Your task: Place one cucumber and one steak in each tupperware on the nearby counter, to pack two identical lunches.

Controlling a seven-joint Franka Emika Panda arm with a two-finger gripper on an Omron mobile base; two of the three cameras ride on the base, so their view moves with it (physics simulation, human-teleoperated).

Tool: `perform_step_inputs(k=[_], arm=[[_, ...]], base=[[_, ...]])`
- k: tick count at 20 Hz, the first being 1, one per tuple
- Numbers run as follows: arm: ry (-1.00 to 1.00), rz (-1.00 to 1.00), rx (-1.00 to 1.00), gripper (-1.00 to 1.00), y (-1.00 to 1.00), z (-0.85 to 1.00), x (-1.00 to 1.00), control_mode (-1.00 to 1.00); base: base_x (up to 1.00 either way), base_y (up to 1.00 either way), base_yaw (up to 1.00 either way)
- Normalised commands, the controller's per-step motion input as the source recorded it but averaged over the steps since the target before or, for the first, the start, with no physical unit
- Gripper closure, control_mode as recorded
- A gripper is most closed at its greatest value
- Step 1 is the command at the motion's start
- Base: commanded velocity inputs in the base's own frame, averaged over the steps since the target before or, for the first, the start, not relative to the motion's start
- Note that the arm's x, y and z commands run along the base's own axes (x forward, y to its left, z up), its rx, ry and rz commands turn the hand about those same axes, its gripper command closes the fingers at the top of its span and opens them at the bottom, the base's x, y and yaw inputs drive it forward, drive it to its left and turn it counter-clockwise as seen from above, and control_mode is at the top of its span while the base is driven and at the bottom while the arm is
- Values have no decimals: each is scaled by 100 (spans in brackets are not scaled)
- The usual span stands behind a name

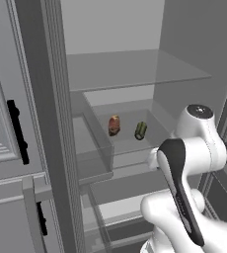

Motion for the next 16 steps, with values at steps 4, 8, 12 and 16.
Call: perform_step_inputs(k=[4, 8, 12, 16], arm=[[-23, 0, 0, -100, 2, 34, 30, -100], [-7, 0, -1, -100, 18, -7, 100, -100], [0, 0, -3, -100, 8, -32, 100, -100], [0, 2, 0, -100, -8, -7, 88, -100]], base=[[0, 0, 0], [0, 0, 0], [0, 0, 0], [0, 0, 0]])
